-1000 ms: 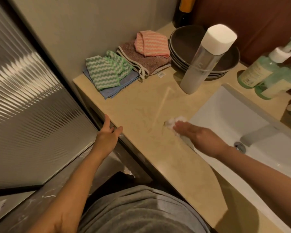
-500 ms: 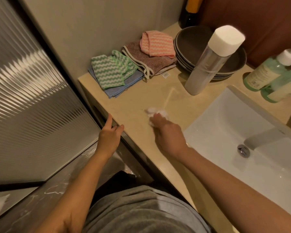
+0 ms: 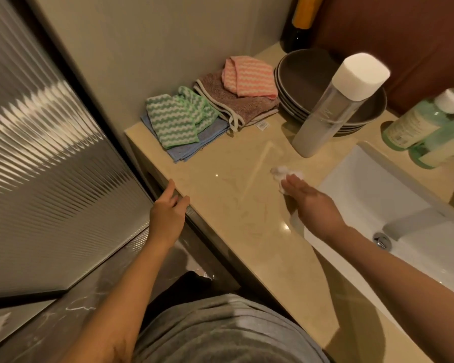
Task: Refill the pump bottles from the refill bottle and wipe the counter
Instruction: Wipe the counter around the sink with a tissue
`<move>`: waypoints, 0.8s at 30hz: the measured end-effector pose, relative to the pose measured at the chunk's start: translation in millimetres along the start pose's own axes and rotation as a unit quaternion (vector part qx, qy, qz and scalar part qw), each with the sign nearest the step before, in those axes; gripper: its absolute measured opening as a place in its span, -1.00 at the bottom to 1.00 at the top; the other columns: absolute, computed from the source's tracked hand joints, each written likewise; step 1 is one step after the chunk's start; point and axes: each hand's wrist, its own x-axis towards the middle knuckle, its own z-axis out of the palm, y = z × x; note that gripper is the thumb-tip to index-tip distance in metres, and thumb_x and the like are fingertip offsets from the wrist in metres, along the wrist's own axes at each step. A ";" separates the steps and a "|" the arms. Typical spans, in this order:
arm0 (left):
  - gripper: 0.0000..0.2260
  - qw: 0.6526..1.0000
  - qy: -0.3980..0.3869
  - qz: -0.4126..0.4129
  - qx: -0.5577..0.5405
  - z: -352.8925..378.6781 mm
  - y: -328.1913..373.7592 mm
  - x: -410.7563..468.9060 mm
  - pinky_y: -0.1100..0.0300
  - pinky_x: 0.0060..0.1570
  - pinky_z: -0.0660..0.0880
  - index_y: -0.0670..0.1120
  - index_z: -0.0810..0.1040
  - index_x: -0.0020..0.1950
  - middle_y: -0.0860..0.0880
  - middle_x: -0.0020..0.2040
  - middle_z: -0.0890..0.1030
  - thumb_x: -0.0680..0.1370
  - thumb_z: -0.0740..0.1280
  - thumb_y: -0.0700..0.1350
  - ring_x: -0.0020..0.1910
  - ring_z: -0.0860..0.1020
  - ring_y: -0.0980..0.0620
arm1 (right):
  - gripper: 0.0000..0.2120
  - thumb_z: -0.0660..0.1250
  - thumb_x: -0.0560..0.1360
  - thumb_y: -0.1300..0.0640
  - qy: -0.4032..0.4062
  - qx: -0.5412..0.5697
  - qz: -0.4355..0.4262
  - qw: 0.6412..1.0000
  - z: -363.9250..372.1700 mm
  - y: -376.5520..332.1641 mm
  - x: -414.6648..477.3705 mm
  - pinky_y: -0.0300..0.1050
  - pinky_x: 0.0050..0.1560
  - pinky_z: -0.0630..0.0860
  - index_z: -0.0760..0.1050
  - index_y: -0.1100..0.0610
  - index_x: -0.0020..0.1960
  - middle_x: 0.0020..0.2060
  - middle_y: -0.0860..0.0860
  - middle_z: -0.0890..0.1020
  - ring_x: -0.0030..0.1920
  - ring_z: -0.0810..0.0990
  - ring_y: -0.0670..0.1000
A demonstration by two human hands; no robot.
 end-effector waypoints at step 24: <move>-0.58 1.000 0.008 0.017 -0.012 -22.0 -3.5 16.8 0.28 0.27 0.28 -0.20 0.30 0.43 -0.09 0.38 0.42 0.58 0.24 -0.25 0.31 0.38 0.10 | -0.61 0.16 0.55 0.14 -0.113 0.026 -0.233 0.965 19.2 -49.3 44.4 0.09 -0.01 0.60 0.36 0.16 0.36 0.31 0.20 0.46 0.23 0.53 0.18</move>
